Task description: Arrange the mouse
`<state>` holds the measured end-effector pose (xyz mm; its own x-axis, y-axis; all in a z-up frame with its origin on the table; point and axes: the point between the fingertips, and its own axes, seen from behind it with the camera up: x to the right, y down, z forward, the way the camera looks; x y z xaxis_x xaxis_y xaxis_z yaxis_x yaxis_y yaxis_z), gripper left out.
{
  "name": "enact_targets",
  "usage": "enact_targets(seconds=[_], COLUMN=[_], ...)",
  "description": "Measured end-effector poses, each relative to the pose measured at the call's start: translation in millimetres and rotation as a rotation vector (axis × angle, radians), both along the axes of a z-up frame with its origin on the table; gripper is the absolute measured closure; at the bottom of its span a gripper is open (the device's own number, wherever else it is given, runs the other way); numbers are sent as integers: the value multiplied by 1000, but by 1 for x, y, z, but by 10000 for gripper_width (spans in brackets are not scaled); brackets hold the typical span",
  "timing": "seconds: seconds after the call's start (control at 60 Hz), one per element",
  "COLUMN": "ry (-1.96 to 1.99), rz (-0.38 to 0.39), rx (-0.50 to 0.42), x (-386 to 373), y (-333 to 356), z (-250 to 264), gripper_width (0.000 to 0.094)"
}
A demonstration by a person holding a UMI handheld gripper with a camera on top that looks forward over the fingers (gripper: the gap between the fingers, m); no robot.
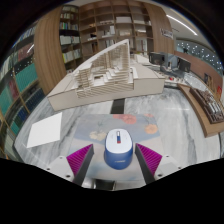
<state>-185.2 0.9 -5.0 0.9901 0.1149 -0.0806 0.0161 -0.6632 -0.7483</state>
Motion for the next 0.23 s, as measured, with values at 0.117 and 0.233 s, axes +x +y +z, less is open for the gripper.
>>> enact_targets(seconds=[0.117,0.233], ry=[26,95], rz=[22,-3], rx=[34,66], x=[15,47], y=[-33,-75], z=[30,50], gripper_width=[93,92])
